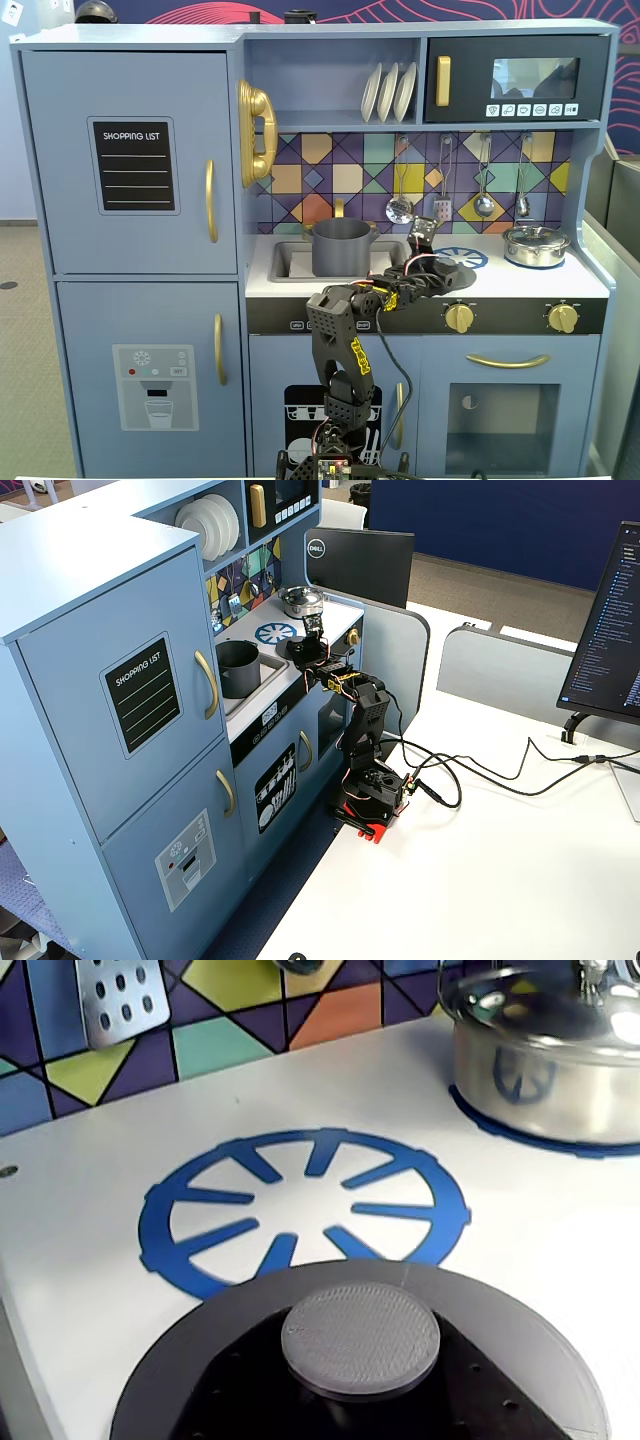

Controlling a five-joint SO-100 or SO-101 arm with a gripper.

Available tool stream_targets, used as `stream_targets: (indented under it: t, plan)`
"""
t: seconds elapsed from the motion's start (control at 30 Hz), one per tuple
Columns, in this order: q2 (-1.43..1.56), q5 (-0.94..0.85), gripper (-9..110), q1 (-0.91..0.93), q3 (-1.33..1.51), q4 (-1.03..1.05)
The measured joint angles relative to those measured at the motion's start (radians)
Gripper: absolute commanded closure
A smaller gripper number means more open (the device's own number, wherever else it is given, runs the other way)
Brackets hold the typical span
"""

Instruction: Pick up the lid from the counter and put it on the gray recipient

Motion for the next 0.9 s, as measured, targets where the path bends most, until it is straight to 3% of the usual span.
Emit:
stream_targets:
  t: [0.23,0.4,0.67,0.9]
  plan:
    - [0.000,0.000,101,-0.002,-0.155,0.023]
    - [0.023,0.011,101,-0.029,-0.284,0.158]
    - [0.172,0.064,101,-0.187,-0.387,0.472]
    - [0.238,0.063,101,-0.362,-0.387,0.563]
